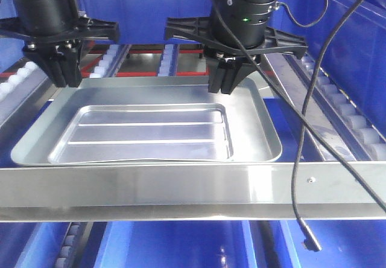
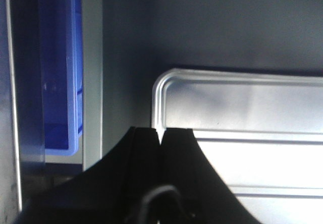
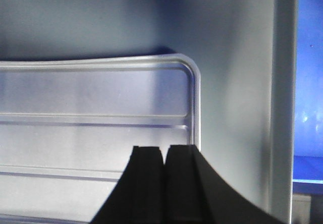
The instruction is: Grab silver tray and stack on right shelf
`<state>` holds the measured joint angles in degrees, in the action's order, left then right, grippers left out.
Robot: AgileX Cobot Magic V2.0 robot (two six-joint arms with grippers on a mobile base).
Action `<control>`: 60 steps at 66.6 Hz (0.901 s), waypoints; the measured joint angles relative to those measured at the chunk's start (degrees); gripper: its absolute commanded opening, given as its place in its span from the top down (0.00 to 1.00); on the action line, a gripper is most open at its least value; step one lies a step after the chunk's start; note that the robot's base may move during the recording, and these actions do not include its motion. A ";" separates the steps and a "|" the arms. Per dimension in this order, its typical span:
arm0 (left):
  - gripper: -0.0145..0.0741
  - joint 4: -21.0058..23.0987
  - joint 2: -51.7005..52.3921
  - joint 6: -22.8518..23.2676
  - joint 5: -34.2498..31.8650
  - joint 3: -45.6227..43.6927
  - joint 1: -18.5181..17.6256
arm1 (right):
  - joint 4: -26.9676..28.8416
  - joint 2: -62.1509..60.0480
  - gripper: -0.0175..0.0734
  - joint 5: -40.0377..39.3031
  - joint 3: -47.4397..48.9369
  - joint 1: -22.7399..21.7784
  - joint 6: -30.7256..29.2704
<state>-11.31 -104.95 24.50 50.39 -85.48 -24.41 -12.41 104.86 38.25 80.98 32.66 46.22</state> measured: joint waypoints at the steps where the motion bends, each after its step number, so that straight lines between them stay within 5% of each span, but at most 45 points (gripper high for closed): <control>1: 0.94 -0.08 0.00 0.00 0.00 -0.04 0.00 | 0.01 0.00 0.72 0.00 0.00 0.00 0.00; 18: 0.94 0.03 1.06 1.43 -0.62 0.17 0.00 | -4.01 -1.65 0.75 0.63 0.00 0.36 0.00; 30: 0.94 1.22 8.94 2.58 -10.36 8.39 -0.84 | -12.43 -6.85 0.75 -0.16 -2.72 2.64 0.00; 41: 0.94 1.48 20.69 2.81 -21.07 22.90 -1.45 | -18.31 -14.87 0.75 -9.39 -12.27 5.58 0.00; 60: 0.94 1.26 40.77 2.94 -29.95 40.18 -1.45 | -20.19 -33.65 0.75 -29.42 -30.56 5.83 0.00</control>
<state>-10.05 -64.18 27.44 20.44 -45.29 -25.86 -32.60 71.21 8.84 50.42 38.49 46.22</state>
